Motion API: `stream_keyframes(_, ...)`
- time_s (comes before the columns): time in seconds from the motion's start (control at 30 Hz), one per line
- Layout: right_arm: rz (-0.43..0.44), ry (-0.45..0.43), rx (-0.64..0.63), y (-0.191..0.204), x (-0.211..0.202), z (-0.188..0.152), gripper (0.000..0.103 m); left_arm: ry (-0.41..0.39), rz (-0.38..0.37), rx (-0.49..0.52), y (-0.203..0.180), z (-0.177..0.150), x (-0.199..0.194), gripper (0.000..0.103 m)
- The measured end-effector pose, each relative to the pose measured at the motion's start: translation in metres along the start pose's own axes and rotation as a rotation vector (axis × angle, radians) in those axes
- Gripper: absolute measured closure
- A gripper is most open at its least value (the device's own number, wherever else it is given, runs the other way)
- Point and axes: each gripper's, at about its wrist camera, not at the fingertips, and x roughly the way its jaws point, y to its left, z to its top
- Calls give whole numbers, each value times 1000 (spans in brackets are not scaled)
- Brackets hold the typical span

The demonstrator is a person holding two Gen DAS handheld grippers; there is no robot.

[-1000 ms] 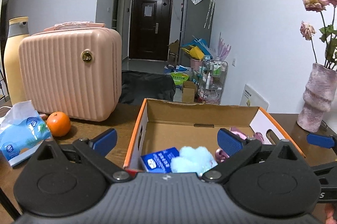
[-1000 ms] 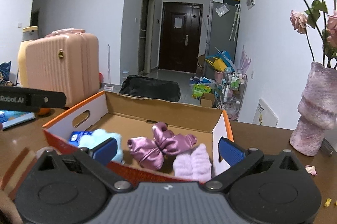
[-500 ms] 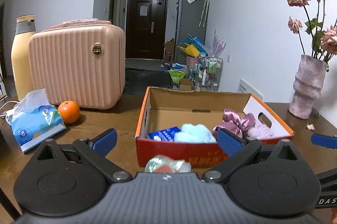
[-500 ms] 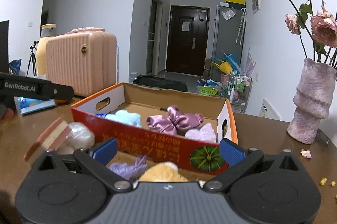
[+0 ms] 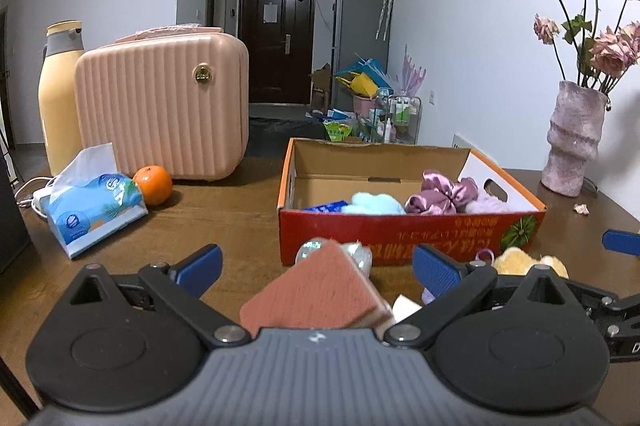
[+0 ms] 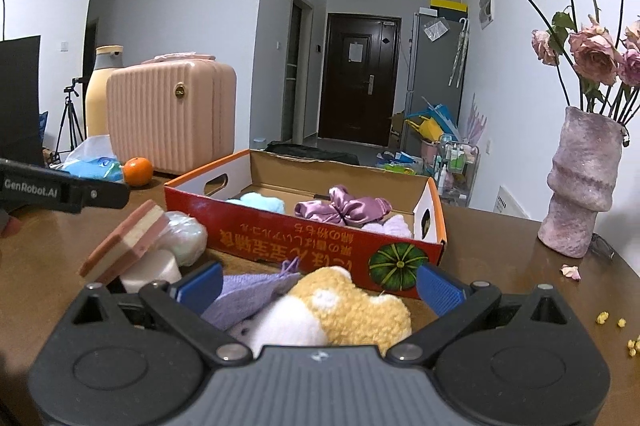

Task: Organize soft objects
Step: 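Move both tools back toward the sponge and lavender sachet, then grasp the lavender sachet with the right tool while left grasps the sponge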

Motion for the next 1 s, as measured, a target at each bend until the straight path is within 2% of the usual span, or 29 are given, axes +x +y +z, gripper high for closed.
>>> stream_keyframes(0.57, 39, 29, 6, 29, -17, -14, 0, 44, -4, 0, 12, -27, -25, 0)
stream_keyframes(1.0, 61, 87, -19, 64, 15, -16, 0, 44, -4, -4, 31, -27, -24, 0)
